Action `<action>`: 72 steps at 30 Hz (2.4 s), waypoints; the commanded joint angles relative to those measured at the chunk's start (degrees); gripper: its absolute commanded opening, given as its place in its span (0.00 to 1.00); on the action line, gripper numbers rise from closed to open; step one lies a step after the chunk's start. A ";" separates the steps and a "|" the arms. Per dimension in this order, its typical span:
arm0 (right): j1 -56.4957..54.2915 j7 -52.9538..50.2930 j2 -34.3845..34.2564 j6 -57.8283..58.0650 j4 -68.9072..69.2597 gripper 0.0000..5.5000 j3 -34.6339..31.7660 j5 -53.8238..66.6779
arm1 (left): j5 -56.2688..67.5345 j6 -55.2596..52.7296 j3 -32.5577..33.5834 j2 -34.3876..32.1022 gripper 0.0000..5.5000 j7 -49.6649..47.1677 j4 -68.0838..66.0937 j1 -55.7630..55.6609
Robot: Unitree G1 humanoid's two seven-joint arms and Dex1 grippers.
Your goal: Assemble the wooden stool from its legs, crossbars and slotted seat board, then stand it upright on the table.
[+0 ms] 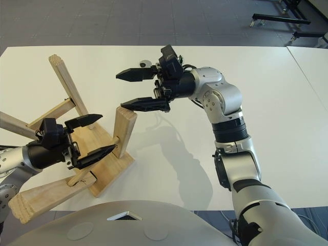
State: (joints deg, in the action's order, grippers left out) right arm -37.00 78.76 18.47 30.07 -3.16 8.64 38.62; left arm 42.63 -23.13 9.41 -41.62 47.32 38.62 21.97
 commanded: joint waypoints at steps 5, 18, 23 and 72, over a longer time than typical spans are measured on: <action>-1.99 0.65 0.15 0.65 0.48 0.75 -0.04 0.22 | -2.70 -0.34 -0.60 0.36 0.98 -1.25 -1.52 2.06; -0.69 2.16 0.19 3.18 6.01 0.75 2.89 1.35 | -3.72 1.04 -1.81 1.65 0.98 -1.94 -2.40 2.43; -0.81 1.99 -0.06 3.68 7.25 0.75 3.31 1.82 | -4.01 1.51 -2.04 1.89 0.98 -2.11 -2.61 2.52; -5.71 9.70 2.25 -3.79 -5.46 0.75 3.34 -6.47 | -4.23 5.30 -1.60 3.60 0.98 -2.71 -4.00 0.66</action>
State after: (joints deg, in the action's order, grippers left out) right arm -41.93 88.45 21.24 27.25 -8.42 12.15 32.21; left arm 40.07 -17.39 6.85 -38.50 45.57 36.03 22.36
